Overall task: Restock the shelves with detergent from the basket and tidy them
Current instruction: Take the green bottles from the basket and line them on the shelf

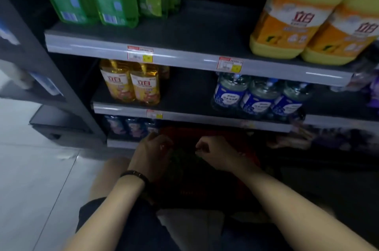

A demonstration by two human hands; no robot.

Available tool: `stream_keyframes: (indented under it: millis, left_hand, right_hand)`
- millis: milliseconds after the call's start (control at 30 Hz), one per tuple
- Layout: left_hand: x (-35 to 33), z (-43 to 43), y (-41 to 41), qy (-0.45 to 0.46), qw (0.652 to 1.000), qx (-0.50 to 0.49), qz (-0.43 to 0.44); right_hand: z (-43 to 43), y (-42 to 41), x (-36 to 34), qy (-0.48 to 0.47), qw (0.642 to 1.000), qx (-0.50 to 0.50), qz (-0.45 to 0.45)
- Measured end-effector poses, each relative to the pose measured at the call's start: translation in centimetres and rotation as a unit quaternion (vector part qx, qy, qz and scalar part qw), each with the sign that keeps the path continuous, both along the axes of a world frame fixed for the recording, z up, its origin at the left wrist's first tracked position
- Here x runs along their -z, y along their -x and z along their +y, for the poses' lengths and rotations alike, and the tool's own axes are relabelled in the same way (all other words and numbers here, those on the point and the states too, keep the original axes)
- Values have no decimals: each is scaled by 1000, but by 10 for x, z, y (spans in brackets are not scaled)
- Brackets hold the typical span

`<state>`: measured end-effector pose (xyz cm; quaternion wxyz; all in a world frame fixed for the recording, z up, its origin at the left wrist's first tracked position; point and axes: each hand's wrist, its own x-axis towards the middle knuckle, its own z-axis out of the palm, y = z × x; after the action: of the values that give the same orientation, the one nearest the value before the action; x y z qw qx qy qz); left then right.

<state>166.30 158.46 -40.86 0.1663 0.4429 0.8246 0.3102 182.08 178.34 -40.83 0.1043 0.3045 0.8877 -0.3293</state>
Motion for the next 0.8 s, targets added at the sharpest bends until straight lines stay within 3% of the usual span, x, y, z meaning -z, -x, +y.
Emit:
stream_keyframes:
  millis: [133, 400, 800]
  left_hand:
    - [14, -7, 0, 20, 999, 21, 21]
    - [20, -16, 19, 221, 974, 8, 52]
    - [24, -26, 37, 256, 966, 1, 13]
  right_hand:
    - [-24, 3, 65, 41, 997, 12, -60]
    - [-57, 48, 150, 87, 988, 30, -126]
    - [-72, 102, 207, -3, 986, -32, -164]
